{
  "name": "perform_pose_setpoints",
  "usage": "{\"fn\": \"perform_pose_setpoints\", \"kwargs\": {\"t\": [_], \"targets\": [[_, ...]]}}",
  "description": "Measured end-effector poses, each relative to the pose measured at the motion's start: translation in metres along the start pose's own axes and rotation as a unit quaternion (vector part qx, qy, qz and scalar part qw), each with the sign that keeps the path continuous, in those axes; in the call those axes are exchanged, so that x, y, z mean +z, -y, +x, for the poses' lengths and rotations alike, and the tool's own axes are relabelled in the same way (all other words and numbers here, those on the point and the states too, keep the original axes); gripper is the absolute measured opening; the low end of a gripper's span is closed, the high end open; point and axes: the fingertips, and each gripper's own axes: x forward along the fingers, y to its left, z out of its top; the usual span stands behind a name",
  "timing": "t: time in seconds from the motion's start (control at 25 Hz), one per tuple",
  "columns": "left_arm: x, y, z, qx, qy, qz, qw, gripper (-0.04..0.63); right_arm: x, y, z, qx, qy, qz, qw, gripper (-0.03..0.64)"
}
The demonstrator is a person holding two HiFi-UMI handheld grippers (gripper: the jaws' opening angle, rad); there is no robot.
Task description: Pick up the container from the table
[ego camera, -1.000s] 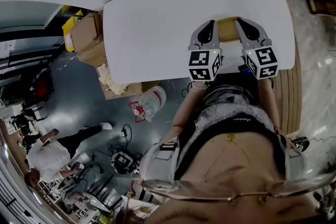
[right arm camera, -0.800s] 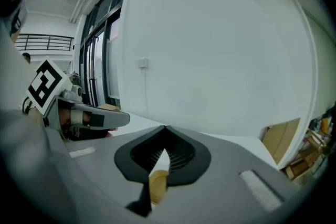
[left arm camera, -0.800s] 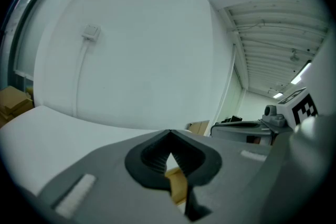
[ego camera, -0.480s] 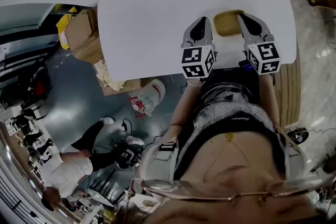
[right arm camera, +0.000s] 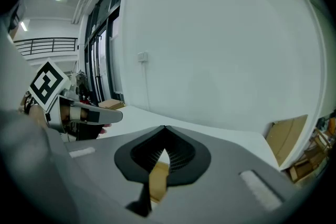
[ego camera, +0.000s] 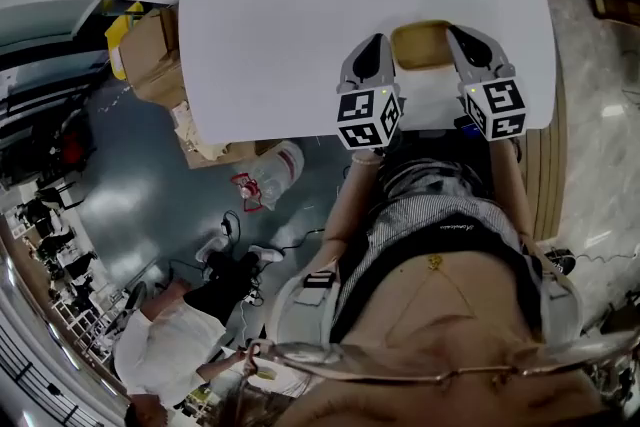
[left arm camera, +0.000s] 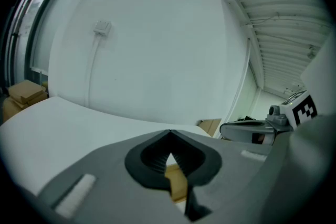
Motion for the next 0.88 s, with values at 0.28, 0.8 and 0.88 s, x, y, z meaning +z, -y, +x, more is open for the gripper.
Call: {"fn": "perform_pose_setpoints", "kwargs": {"t": [0.28,0.8,0.88], "targets": [[-0.003,0.02,0.011,0.019,0.0,-0.004,0.9998,0.0,0.0,0.017,-0.005,0.022,0.003,-0.002,1.0,0.026],[-0.005,0.014,0.022,0.038,-0.004,-0.021,0.9991,0.0,-0.007,0.037,0.005,0.027,-0.006,0.003,1.0,0.026],[-0.003,0.014,0.025,0.037,-0.003,-0.022,0.9991,0.0,-0.005,0.042,0.006,0.027,-0.006,0.004,1.0,0.026]]}}
